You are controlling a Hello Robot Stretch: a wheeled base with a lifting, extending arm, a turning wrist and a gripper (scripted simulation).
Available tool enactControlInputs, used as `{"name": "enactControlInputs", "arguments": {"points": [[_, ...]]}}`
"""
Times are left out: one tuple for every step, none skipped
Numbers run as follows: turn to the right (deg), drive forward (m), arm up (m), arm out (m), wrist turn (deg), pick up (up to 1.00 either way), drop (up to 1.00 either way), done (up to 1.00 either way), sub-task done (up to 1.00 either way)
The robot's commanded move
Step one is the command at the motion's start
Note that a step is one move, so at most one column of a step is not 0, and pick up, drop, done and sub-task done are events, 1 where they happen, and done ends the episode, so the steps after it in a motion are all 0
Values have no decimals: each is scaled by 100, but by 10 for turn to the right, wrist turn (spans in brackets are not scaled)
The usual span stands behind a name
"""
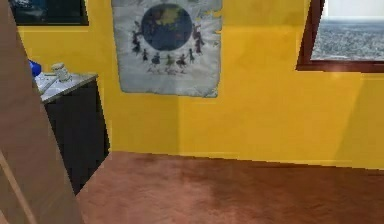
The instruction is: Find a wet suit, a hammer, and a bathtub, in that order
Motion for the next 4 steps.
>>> {"name": "enactControlInputs", "arguments": {"points": [[0, 40, 0, 0, 0, 0, 0, 0, 0], [-270, 0, 0, 0, 0, 0, 0, 0, 0], [0, 65, 0, 0, 0, 0, 0, 0, 0], [-240, 0, 0, 0, 0, 0, 0, 0, 0]]}}
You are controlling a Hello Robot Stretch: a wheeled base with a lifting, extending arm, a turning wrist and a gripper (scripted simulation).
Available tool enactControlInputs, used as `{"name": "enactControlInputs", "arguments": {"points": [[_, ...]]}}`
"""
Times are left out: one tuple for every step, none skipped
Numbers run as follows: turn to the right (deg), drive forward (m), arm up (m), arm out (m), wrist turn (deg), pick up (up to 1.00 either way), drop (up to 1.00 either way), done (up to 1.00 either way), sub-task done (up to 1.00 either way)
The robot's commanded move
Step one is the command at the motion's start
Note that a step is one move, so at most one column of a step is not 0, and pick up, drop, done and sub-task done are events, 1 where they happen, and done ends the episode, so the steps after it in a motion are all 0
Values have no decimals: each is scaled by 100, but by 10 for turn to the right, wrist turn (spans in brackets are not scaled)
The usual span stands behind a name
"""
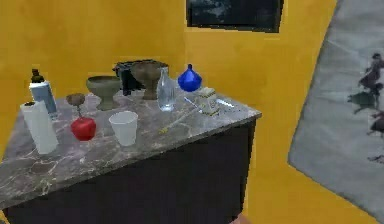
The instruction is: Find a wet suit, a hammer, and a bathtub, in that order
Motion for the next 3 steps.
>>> {"name": "enactControlInputs", "arguments": {"points": [[0, 0, 0, 0, 0, 0, 0, 0, 100], [-450, 0, 0, 0, 0, 0, 0, 0, 0], [-450, 0, 0, 0, 0, 0, 0, 0, 0]]}}
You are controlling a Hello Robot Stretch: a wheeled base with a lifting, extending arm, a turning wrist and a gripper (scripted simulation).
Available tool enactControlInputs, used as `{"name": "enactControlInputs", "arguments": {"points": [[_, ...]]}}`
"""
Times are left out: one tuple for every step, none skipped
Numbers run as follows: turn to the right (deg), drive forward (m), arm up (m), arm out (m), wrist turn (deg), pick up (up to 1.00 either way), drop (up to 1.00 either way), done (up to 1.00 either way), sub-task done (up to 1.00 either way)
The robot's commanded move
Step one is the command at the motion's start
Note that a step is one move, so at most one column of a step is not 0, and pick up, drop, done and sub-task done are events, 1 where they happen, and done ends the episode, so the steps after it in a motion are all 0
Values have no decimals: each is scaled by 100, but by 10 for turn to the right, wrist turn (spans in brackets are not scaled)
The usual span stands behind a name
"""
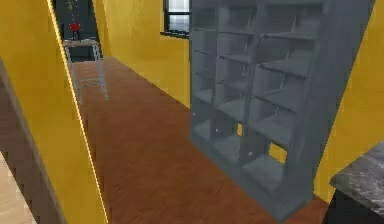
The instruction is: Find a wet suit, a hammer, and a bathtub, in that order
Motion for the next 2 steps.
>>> {"name": "enactControlInputs", "arguments": {"points": [[-450, 0, 0, 0, 0, 0, 0, 0, 0], [-300, 0, 0, 0, 0, 0, 0, 0, 0]]}}
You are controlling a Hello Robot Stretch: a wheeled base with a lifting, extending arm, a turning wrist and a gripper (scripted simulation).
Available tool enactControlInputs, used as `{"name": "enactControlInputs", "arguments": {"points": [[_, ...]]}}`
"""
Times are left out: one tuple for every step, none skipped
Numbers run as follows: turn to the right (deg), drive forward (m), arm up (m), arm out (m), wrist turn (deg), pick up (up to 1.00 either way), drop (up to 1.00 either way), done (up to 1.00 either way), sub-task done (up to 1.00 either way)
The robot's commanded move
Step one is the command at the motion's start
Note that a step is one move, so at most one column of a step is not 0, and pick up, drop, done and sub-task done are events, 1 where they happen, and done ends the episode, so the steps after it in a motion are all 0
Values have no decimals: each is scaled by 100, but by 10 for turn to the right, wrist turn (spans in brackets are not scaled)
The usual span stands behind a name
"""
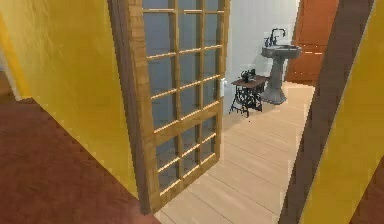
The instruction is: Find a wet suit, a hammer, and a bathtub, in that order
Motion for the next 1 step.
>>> {"name": "enactControlInputs", "arguments": {"points": [[0, 60, 0, 0, 0, 0, 0, 0, 0]]}}
